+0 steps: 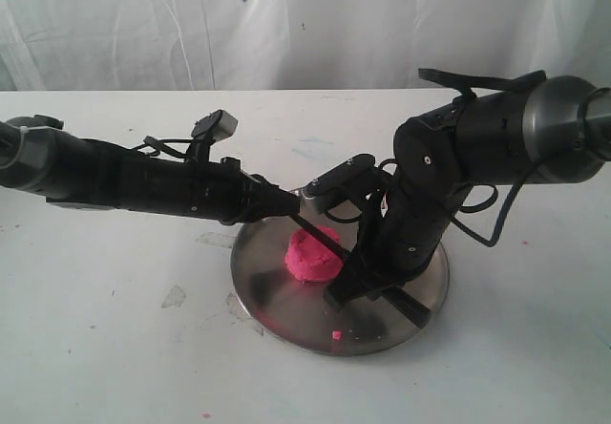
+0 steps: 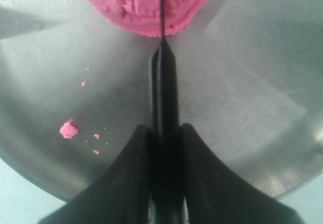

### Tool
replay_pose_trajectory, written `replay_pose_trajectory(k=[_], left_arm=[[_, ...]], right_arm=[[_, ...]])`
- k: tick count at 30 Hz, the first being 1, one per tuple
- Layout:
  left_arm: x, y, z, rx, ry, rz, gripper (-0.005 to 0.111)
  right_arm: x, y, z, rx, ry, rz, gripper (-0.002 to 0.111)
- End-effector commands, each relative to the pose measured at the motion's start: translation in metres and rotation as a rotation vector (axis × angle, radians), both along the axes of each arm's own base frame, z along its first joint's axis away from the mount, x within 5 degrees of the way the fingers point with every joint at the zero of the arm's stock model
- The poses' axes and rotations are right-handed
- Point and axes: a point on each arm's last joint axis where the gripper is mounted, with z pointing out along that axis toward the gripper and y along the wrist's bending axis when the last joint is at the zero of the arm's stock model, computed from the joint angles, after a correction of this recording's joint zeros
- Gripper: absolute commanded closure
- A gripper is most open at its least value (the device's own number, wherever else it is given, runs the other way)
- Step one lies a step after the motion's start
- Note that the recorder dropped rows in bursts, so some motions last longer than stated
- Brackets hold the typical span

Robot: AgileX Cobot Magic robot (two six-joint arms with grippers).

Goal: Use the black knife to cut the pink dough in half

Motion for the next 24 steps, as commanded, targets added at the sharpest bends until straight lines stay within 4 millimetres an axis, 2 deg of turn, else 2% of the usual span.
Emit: replay_pose_trajectory(k=[1,5,11,17,24], left_arm=[[0.000,-0.003,-0.009,-0.019,0.025,-0.001,0.107],[0.000,-0.003,-0.022,-0.016,0.056,-0.005,0.107],[0.001,-0.005,-0.019,-0.030,0.041,-0.017,0.107],[0.012,-0.006,0.001,-0.120,0.008,-0.044,0.107],[0.017,0.004,0.028,-0.093,-0.043,-0.043,0.107]], right_arm=[[0.003,0.001,0.003,0.006,-0.022,0.003,0.108],[0.003,0.001,0.003,0.006,-0.022,0.003,0.108],[0.002,0.001,0.003,0.004,-0.019,0.003,0.108],[0.002,0.001,0.003,0.004,-0.019,0.003,0.108],[0.003,0.001,0.003,0.002,-0.026,0.007,0.108]])
